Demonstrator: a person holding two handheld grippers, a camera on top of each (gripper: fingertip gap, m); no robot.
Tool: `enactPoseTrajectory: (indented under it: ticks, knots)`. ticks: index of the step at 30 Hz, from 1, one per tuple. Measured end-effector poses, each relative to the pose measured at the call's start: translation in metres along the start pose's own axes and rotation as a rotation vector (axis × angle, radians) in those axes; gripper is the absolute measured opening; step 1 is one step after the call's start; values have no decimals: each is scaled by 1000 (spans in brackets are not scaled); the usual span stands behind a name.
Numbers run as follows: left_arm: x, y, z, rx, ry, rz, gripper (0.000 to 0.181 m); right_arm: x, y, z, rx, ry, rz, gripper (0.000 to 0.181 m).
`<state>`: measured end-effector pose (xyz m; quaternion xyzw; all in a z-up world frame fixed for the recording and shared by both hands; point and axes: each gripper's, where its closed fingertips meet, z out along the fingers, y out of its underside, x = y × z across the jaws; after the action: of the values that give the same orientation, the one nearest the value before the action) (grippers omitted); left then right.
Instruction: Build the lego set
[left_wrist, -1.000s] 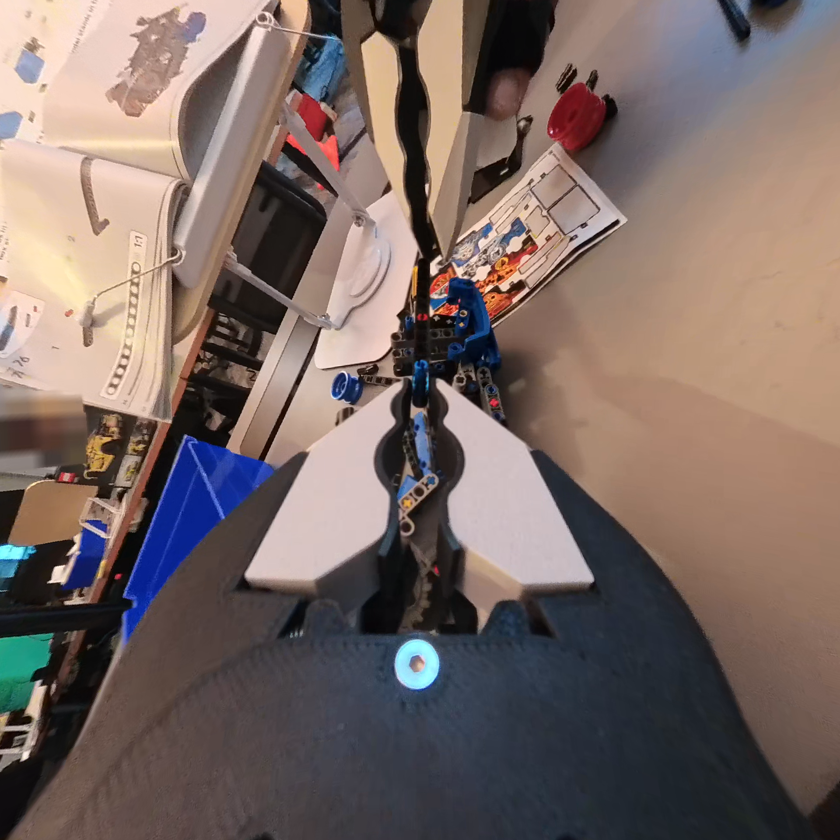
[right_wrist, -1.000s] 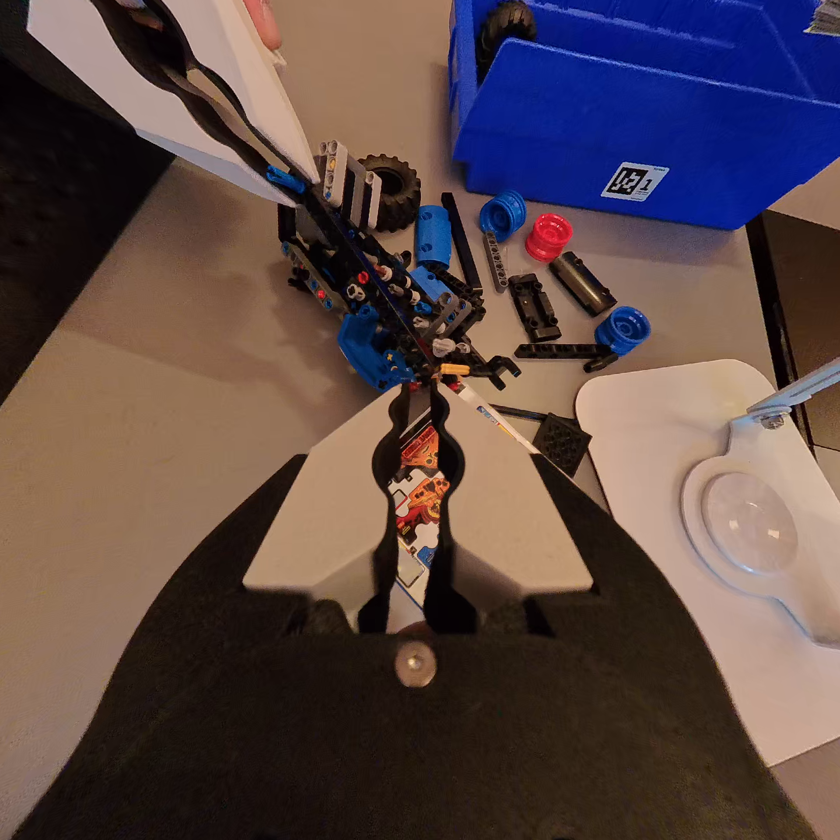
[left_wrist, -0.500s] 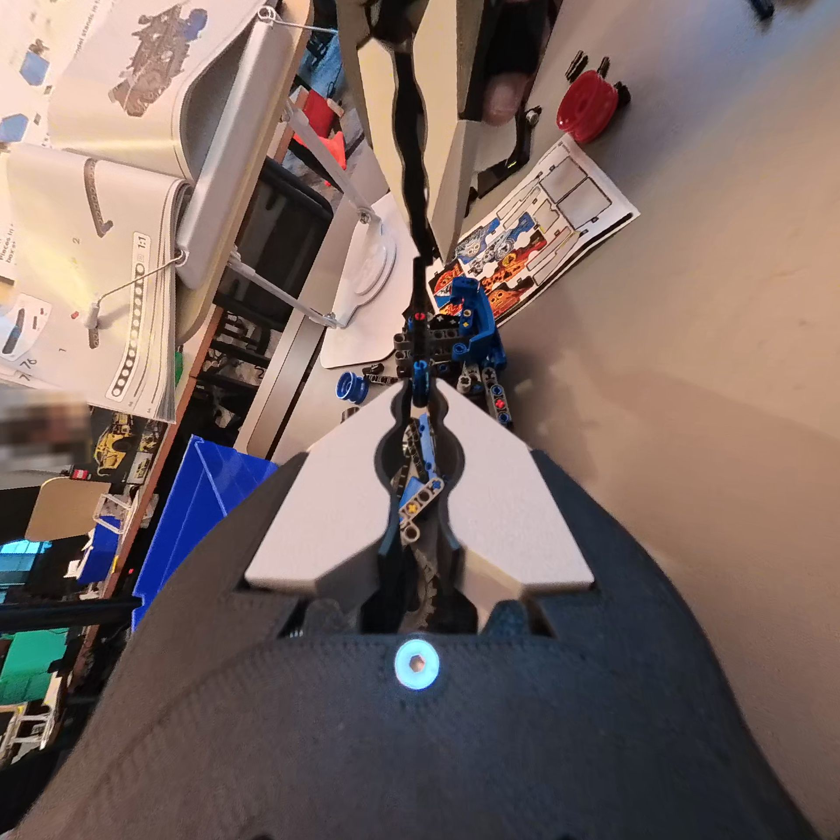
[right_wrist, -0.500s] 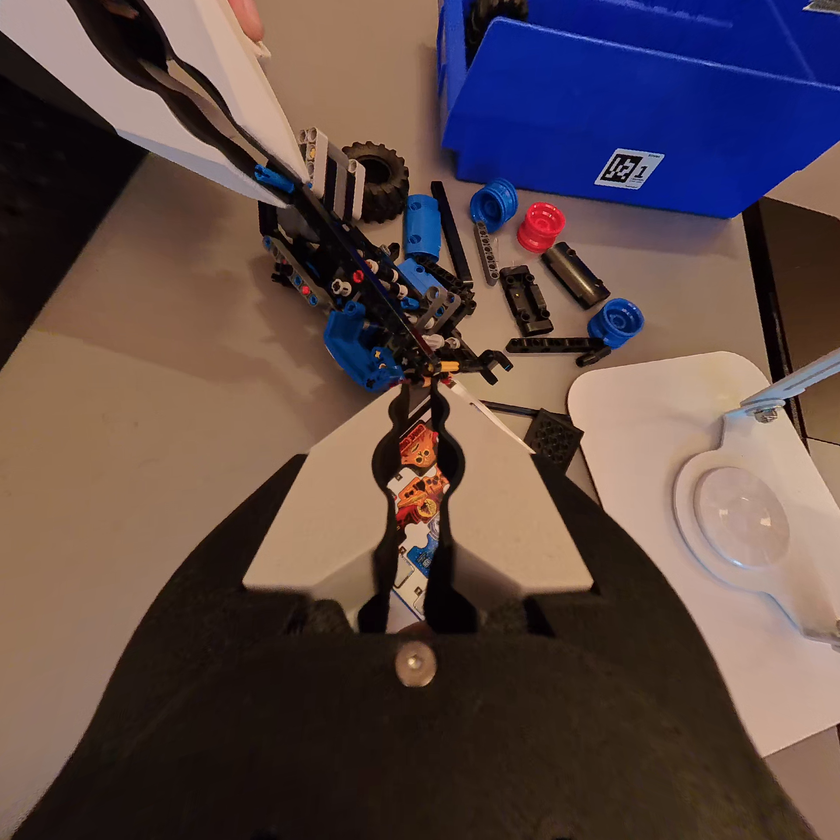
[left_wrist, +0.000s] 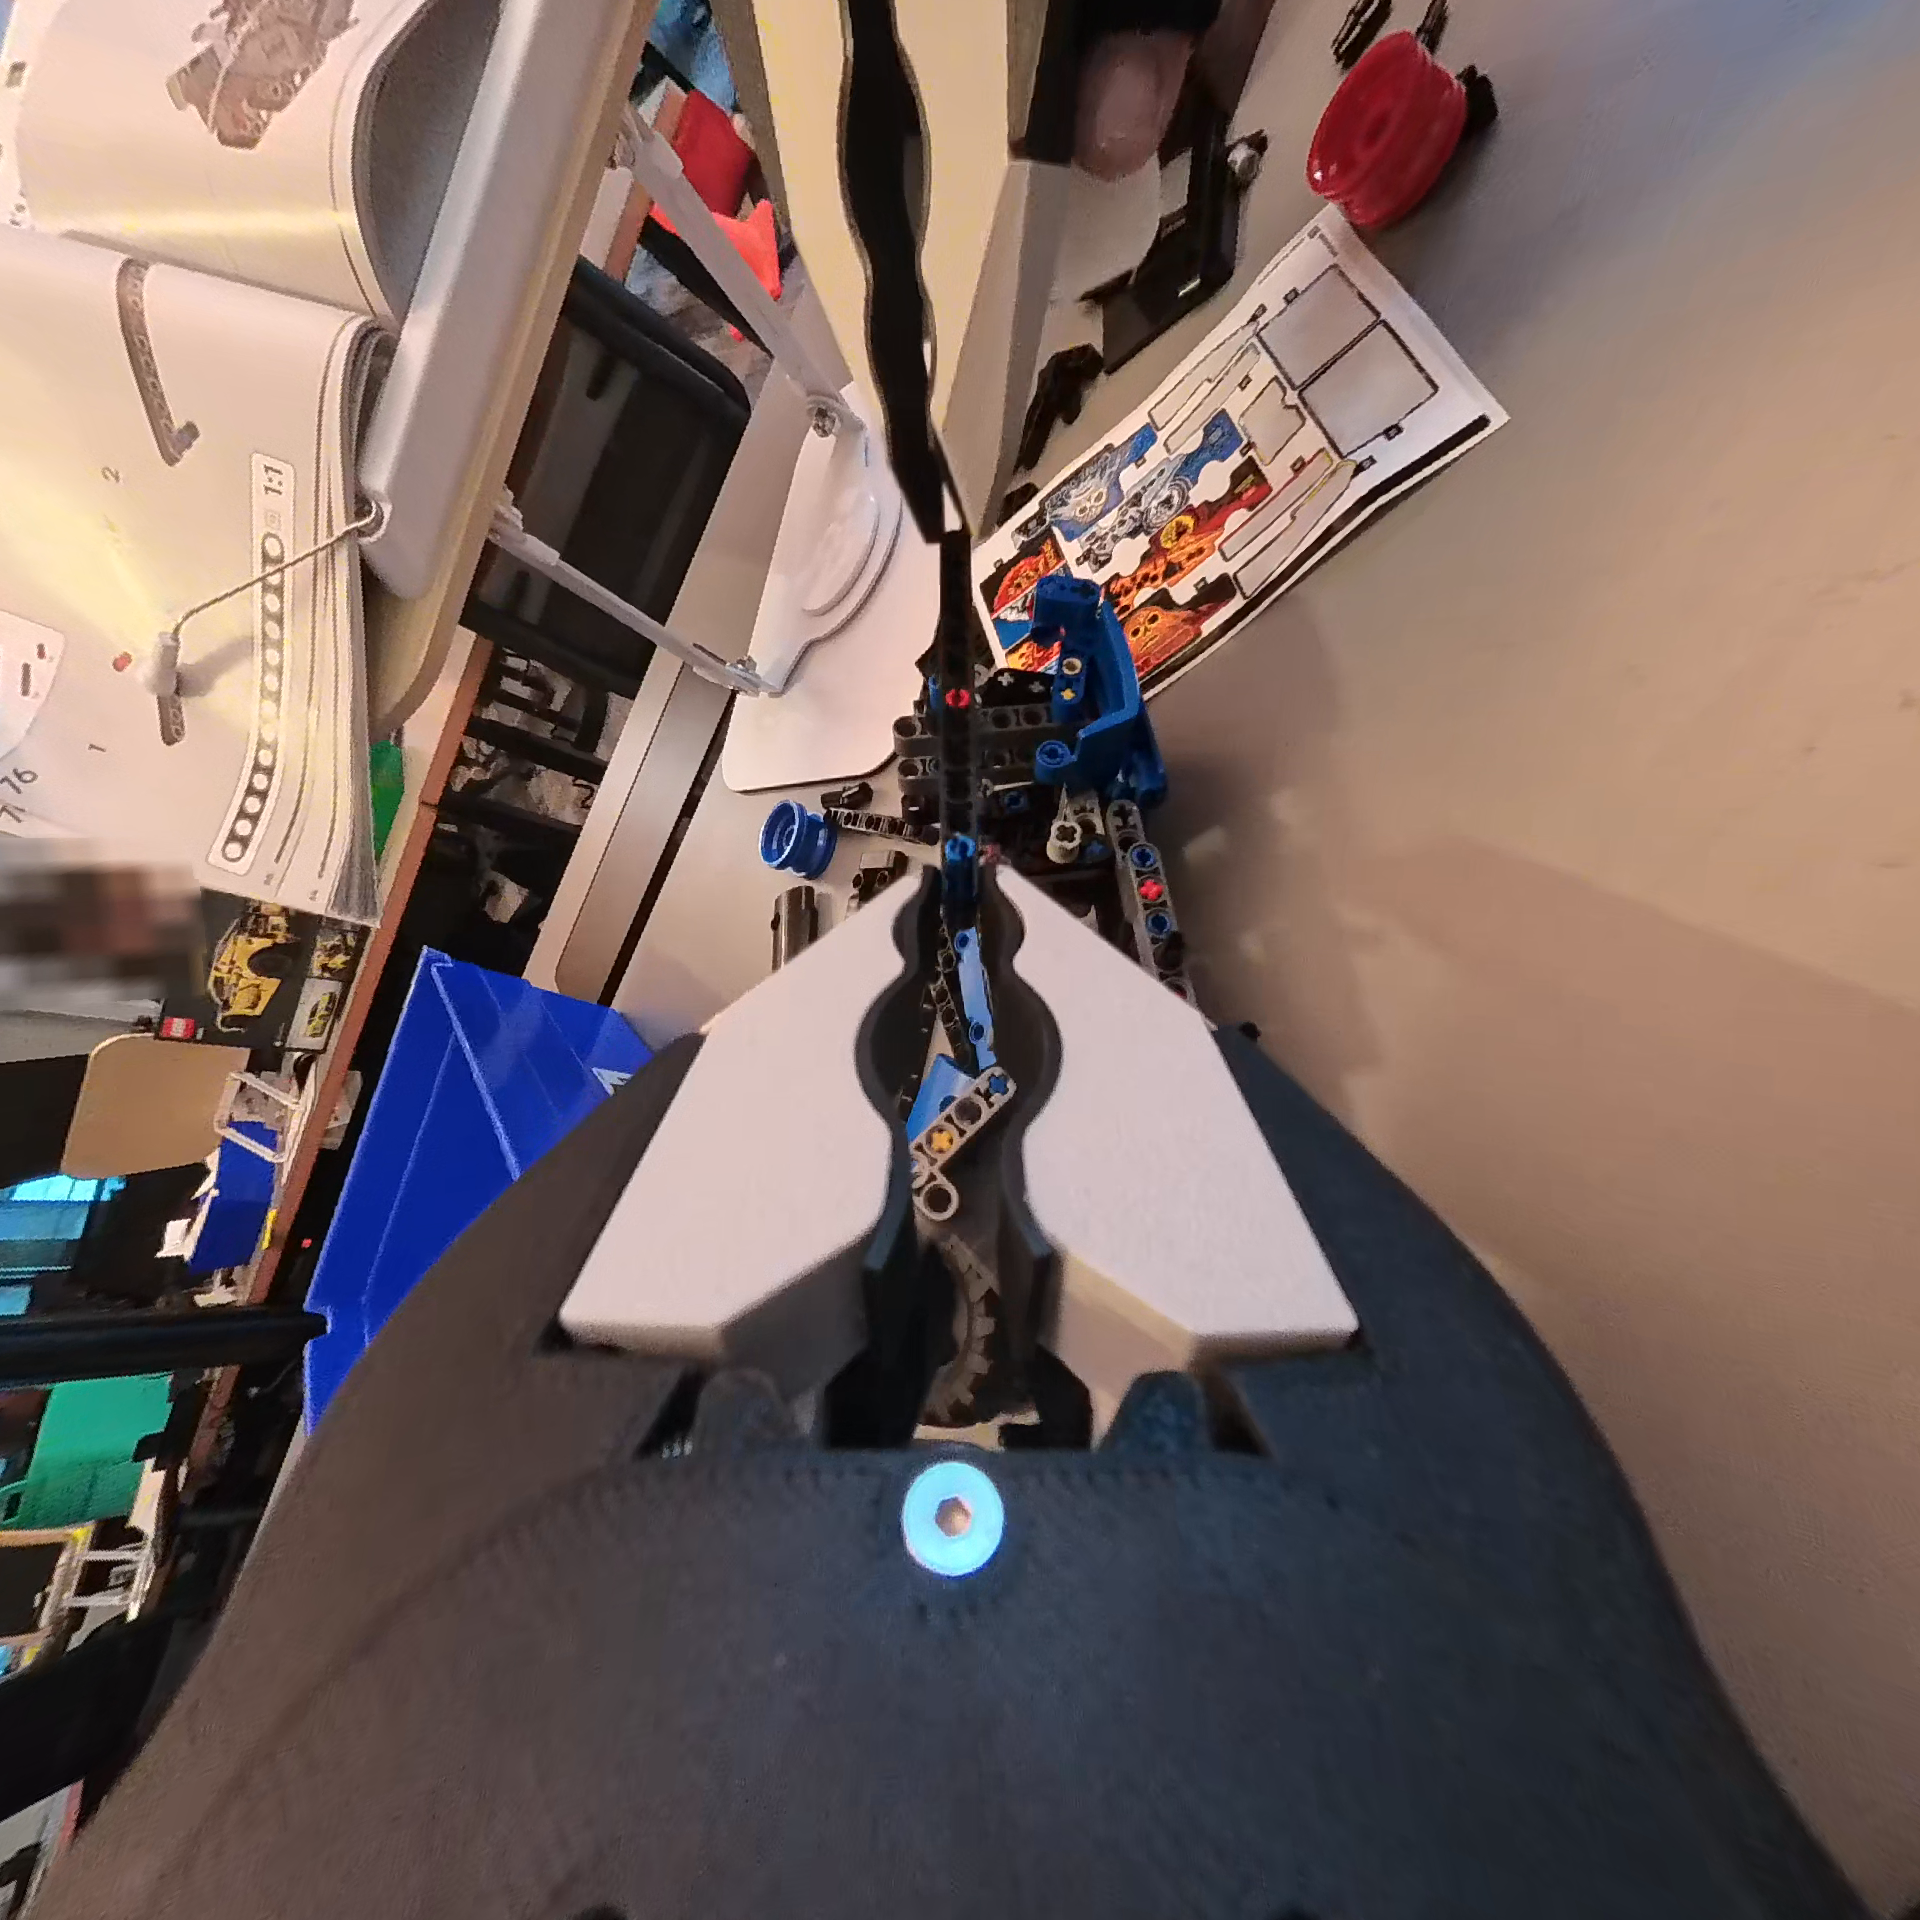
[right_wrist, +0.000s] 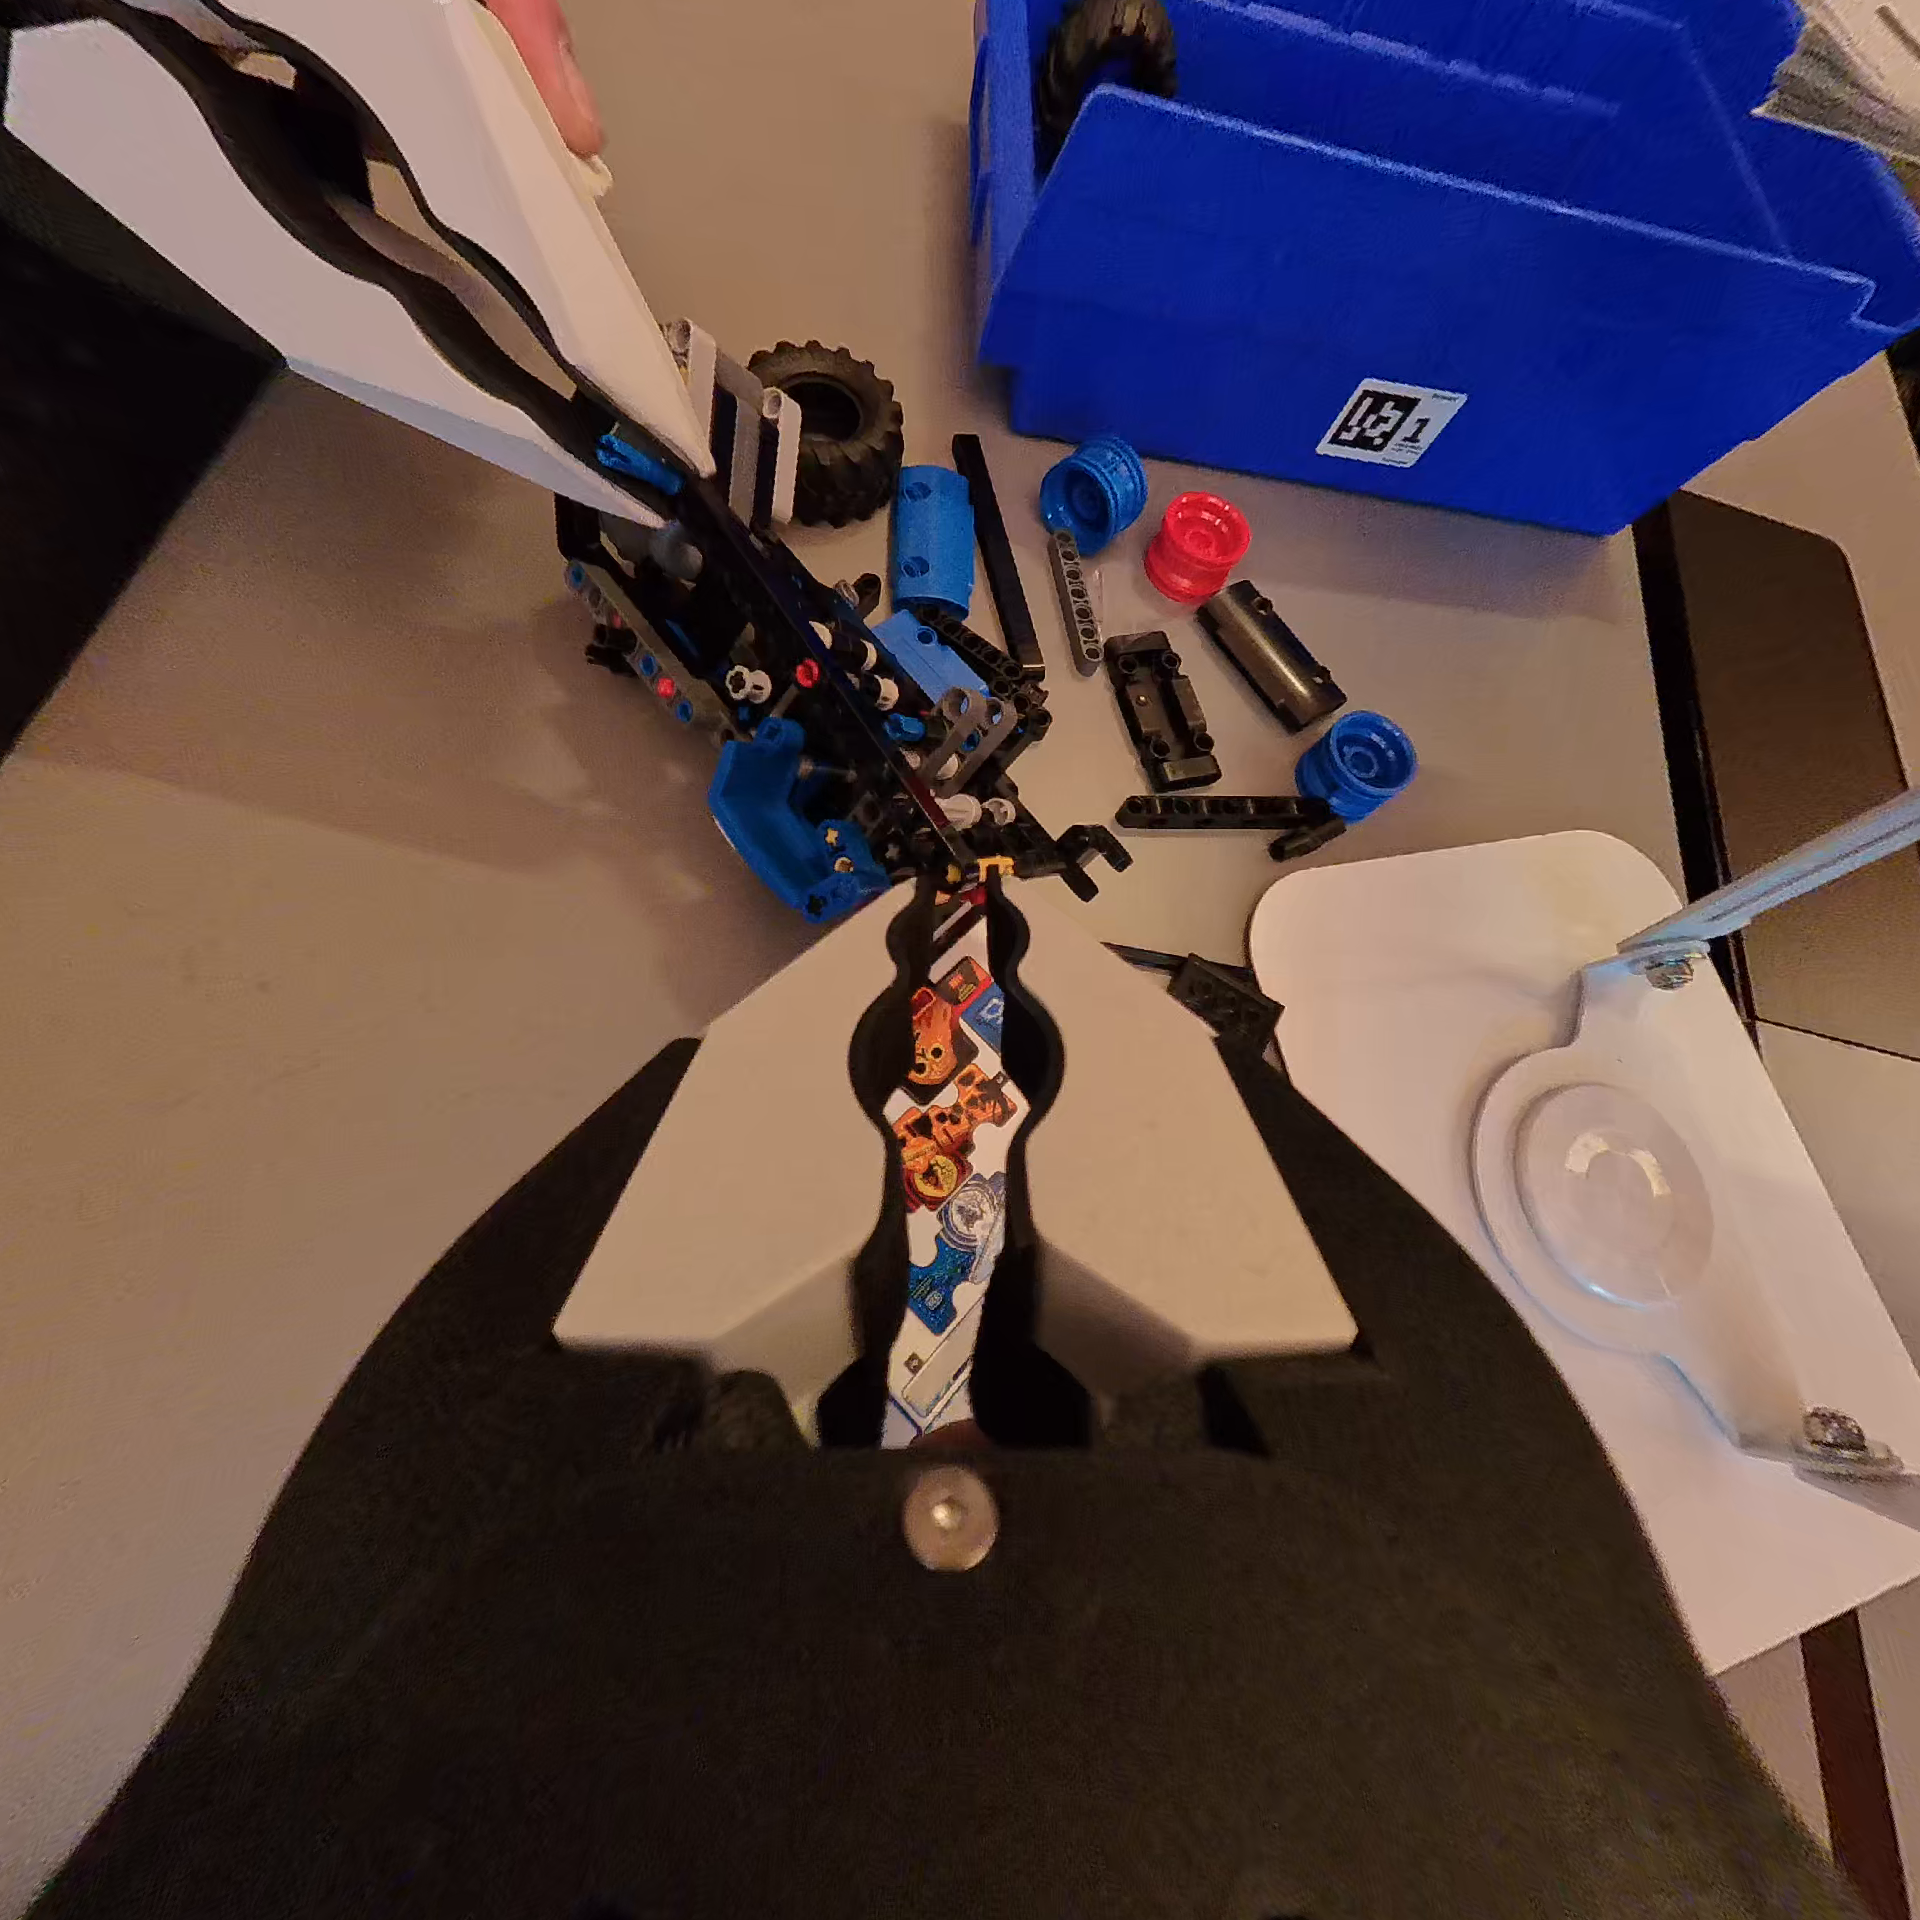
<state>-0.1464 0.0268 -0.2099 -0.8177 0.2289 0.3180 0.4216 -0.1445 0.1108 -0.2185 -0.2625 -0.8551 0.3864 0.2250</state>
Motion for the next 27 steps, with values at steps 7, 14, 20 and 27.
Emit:
enactPoseTrajectory:
  ticks: [7, 14, 20, 27]
  knots:
    - [2, 5, 4, -26, 3, 1, 5, 4, 2, 6, -46, 37, -47, 5]
    - [7, 6, 7, -35, 41, -21, 8, 8, 4, 11, -99, 59, -84, 5]
    - [12, 0, 3, 5, 122, -94, 31, 10, 3, 14, -99, 61, -88, 5]
    - [-22, -21, -23, 153, 304, -331, 46, 9, 8, 18, -112, 58, -97, 5]
